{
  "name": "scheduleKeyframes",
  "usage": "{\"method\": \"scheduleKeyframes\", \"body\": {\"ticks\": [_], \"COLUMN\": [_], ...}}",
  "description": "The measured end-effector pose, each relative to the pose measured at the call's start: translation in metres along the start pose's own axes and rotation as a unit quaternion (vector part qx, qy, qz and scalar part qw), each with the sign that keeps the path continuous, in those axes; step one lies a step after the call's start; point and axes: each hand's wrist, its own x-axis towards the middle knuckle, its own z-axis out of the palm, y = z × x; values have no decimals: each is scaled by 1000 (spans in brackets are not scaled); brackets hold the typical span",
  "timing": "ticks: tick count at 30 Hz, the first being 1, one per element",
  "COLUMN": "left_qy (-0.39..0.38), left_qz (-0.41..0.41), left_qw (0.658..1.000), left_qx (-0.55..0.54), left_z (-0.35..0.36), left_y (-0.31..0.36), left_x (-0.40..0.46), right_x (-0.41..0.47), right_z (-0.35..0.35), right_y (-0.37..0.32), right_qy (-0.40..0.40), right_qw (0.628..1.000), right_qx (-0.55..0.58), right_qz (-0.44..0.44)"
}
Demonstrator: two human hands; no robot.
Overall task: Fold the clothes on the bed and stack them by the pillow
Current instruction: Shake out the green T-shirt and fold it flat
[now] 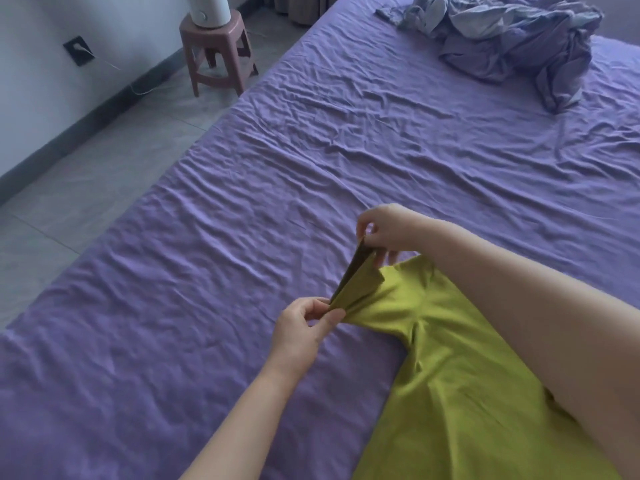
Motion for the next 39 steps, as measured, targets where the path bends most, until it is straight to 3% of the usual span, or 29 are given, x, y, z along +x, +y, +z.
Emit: {"method": "scheduleKeyframes", "body": {"ticks": [2,7,10,14,19,24,26,28,35,39], "left_qy": [5,68,52,11,46,55,48,22,-71,-144], "left_qz": [-31,-13,-31,-83,-78,79,188,243,293,230], "left_qw": [999,997,995,992,992,991,965,939,860,815], "left_qx": [-28,-41,-75,-95,-88,89,178,244,412,513], "left_z": [-3,-6,-7,-3,11,48,74,102,200,222], "left_y": [0,1,2,6,15,36,43,46,19,-6], "left_x": [0,-1,3,6,1,-11,-19,-27,-40,-40], "right_x": [7,17,17,11,-4,-42,-64,-86,-143,-141], "right_z": [-6,2,6,3,-10,-33,-42,-47,-9,37], "right_y": [-11,-28,-25,-14,-1,37,63,93,203,246], "right_qy": [14,-11,-19,-15,29,33,42,52,146,175], "right_qw": [996,974,953,978,973,973,979,988,980,964], "right_qx": [83,227,301,207,225,227,198,147,84,130], "right_qz": [-14,21,23,0,-36,-36,-19,14,107,154]}}
